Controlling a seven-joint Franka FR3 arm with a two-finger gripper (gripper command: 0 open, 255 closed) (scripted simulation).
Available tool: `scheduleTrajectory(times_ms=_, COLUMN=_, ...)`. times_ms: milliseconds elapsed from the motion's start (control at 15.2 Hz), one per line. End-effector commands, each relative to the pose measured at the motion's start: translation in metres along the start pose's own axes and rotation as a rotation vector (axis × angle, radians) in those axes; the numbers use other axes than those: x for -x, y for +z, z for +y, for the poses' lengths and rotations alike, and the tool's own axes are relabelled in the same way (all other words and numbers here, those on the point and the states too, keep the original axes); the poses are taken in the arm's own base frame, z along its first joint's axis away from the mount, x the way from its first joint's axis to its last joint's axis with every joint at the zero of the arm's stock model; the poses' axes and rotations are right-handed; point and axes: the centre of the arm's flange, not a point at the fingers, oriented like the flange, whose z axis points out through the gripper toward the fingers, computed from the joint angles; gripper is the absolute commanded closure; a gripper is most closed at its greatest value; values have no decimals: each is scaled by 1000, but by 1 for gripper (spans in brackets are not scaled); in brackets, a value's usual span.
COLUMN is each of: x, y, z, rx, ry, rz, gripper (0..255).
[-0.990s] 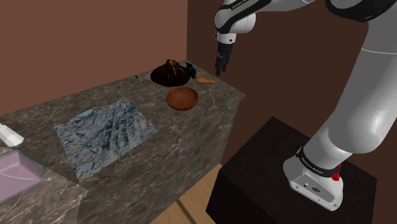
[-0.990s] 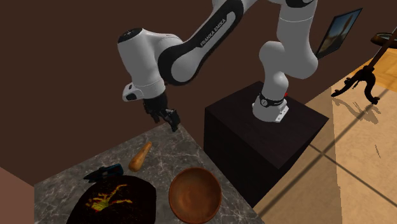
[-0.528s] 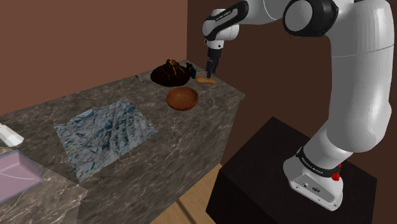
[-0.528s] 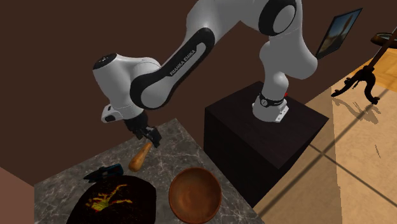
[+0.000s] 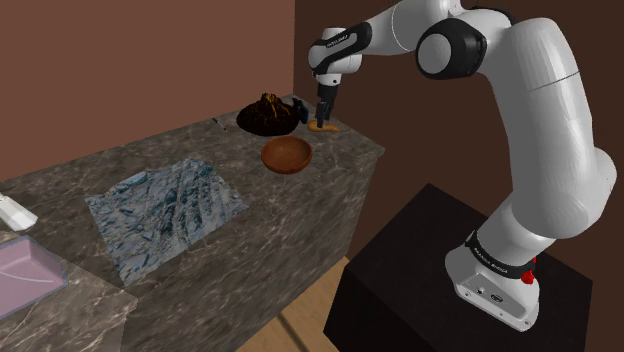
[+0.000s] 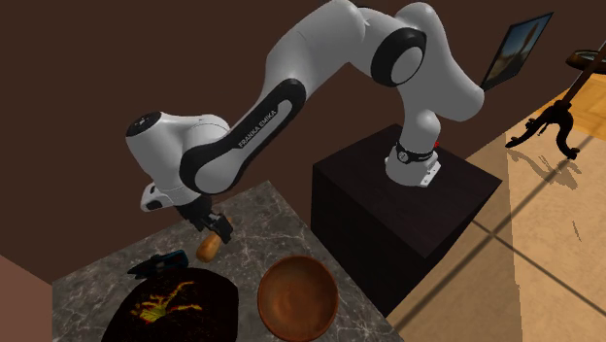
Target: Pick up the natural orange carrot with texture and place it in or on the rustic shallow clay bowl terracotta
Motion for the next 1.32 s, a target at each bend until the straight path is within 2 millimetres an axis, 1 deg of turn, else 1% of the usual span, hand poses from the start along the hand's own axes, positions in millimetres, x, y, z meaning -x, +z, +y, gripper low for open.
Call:
scheduleTrajectory(times_ms=0, x=0, y=10, z=0, rx=0, ry=0, rz=1, gripper=0)
scheduleTrajectory(times_ms=132, x=0, y=24, z=0, rx=0, ry=0, rz=1, gripper=0)
scheduleTrajectory(times_ms=660, x=0, y=24, z=0, rx=0, ry=0, rz=1, gripper=0)
scheduleTrajectory(times_ms=726, x=0, y=24, z=0, rx=0, ry=0, rz=1, gripper=255)
scheduleTrajectory(times_ms=1254, x=0, y=24, z=0, rx=0, ry=0, rz=1, gripper=255)
